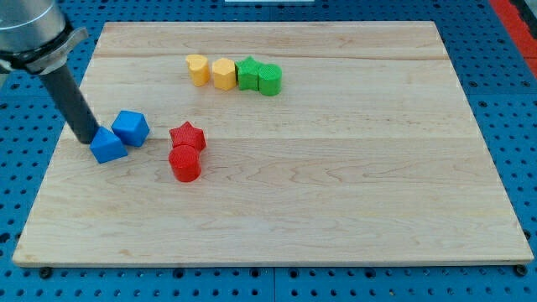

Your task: Move the blue cube towards the top left of the red star

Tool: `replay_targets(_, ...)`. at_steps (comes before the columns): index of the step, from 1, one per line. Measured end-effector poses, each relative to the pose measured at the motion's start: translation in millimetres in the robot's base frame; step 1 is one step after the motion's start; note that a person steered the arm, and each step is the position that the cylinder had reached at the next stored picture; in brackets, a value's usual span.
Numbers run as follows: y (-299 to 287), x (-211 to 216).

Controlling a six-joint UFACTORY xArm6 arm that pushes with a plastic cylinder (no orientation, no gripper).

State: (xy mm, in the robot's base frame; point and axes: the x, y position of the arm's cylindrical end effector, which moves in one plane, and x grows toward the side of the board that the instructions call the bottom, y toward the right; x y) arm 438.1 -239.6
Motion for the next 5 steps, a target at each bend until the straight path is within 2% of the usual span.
replay_targets(2,44.6,-11.7)
replay_targets(4,45.0,-18.3)
replay_targets(5,57.9,-35.1)
